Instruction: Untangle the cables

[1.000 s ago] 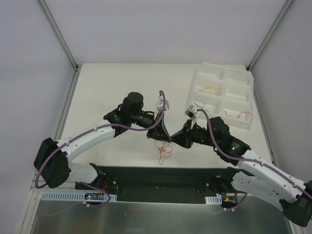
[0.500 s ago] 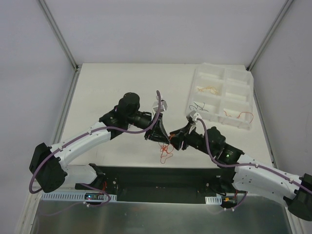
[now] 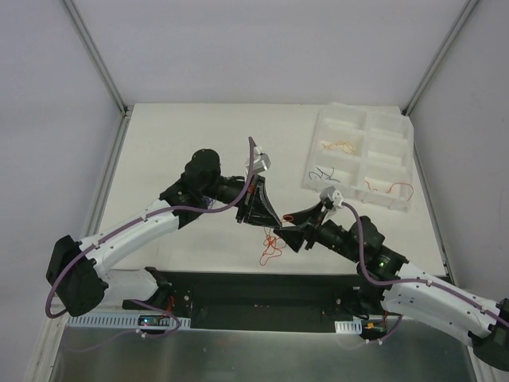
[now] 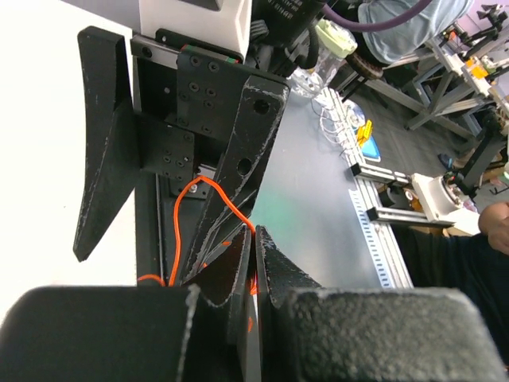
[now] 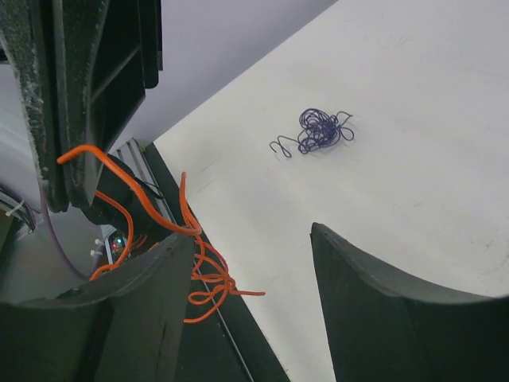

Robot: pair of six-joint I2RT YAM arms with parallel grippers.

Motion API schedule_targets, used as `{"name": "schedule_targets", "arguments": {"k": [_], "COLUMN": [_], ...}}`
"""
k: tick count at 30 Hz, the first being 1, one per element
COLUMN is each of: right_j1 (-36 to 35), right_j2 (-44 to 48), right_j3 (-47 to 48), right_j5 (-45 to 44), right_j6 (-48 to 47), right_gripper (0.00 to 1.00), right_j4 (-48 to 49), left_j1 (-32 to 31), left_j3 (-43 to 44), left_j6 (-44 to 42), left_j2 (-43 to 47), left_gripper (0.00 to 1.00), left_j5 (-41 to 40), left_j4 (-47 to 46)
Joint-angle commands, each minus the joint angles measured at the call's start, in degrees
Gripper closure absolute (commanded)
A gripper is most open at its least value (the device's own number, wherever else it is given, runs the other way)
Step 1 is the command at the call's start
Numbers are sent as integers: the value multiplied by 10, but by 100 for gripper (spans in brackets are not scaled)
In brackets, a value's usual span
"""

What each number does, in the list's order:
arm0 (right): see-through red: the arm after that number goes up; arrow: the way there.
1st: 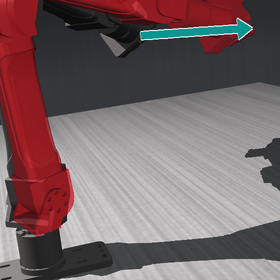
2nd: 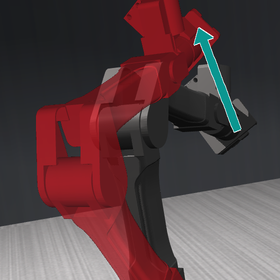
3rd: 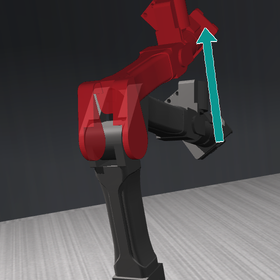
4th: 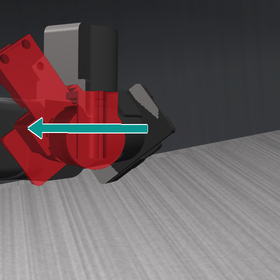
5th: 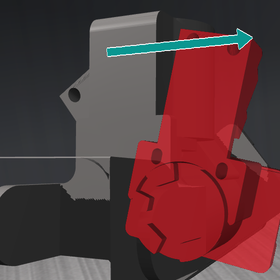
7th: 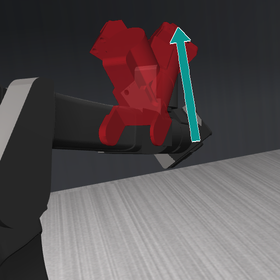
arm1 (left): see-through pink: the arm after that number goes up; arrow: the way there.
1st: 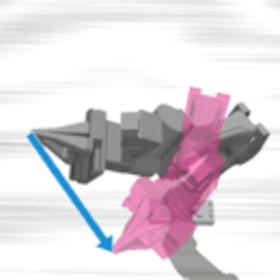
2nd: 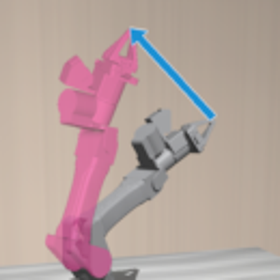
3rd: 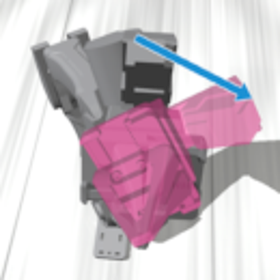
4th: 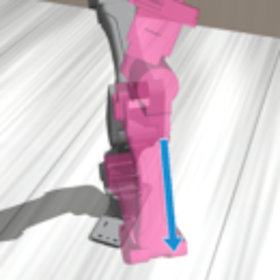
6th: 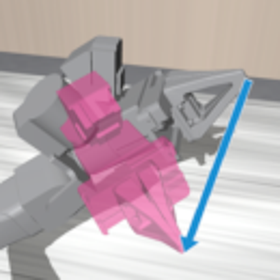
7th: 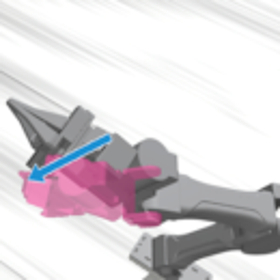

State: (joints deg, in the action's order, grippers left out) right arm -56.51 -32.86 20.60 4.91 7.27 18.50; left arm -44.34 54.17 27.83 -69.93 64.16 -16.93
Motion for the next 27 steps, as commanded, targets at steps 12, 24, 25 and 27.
{"name": "schedule_targets", "arguments": {"k": [12, 24, 25, 27], "right_j1": [-2, -6, -9, -14], "right_j2": [-9, -98, -105, -126], "right_j3": [-15, 19, 25, 41], "right_j5": [-82, -161, -173, -204], "right_j6": [67, 75, 71, 59], "right_gripper": [37, 44, 45, 55], "right_j4": [203, 276, 273, 250], "left_j1": [-7, -8, -8, -8], "left_j3": [-20, -23, -22, -21], "left_j6": [98, 134, 136, 142], "left_j2": [18, 11, 12, 13], "left_gripper": [100, 100, 100, 100], "left_j5": [23, 25, 25, 26], "left_j4": [-141, -185, -187, -191]}}
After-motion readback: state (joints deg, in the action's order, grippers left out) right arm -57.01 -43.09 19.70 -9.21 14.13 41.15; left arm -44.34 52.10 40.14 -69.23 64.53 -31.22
